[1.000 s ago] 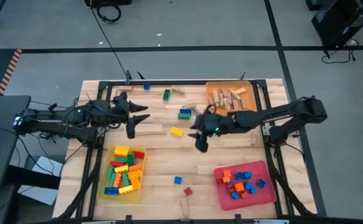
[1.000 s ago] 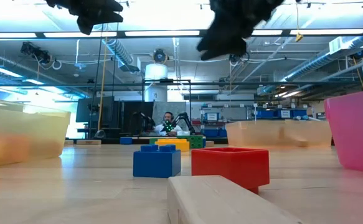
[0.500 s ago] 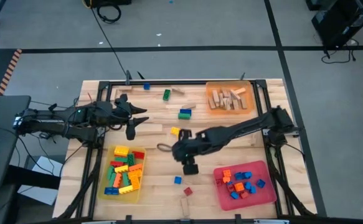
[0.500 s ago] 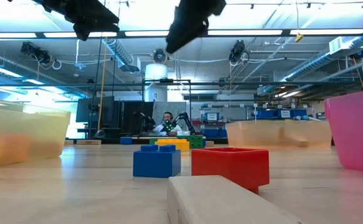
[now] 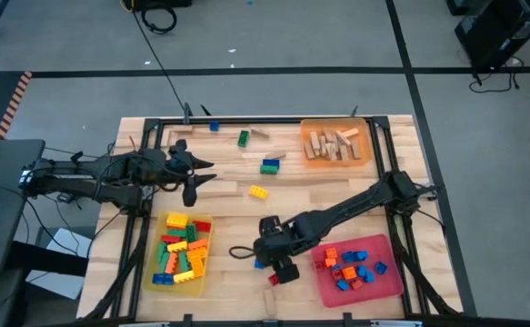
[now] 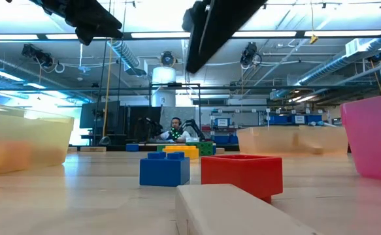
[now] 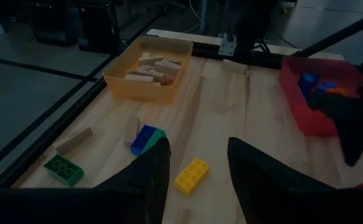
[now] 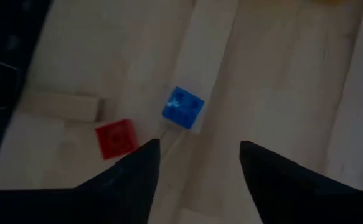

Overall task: Sort blocks by size
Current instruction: Put the small blue game piece into the red bin

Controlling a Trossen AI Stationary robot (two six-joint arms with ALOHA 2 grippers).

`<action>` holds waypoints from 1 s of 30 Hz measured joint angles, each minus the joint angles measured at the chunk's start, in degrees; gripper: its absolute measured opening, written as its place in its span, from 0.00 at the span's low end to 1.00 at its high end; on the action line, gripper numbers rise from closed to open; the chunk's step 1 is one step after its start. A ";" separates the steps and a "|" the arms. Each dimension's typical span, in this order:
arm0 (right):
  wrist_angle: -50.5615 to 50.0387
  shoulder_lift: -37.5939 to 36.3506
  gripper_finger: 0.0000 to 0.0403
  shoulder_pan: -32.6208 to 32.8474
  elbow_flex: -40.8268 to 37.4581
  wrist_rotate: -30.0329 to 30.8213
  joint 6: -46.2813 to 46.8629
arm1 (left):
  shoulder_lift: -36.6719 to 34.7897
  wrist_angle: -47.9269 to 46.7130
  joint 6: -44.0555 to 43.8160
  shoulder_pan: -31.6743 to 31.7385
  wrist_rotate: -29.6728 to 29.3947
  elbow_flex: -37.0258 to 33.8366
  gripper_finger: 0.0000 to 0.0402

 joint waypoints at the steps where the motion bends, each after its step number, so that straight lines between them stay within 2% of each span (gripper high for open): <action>1: 0.12 0.57 0.61 0.00 0.01 0.02 0.00 | -0.02 0.04 0.00 0.02 0.00 0.00 0.42; 9: 3.61 7.28 0.79 -0.11 -0.01 0.04 -4.72 | -0.02 0.04 -0.02 0.00 1.95 0.00 0.42; 15: 9.94 11.12 0.83 -0.11 -0.01 -0.12 -4.65 | -0.02 -1.10 -0.04 0.00 2.58 0.00 0.42; 21: 11.08 12.53 0.79 -0.11 -0.06 -2.72 -3.43 | -0.02 -2.71 -0.69 0.00 2.60 0.00 0.42; 30: 12.96 14.51 0.63 -0.11 -0.06 -4.20 -0.44 | -0.02 -2.95 -2.34 0.00 2.62 0.00 0.42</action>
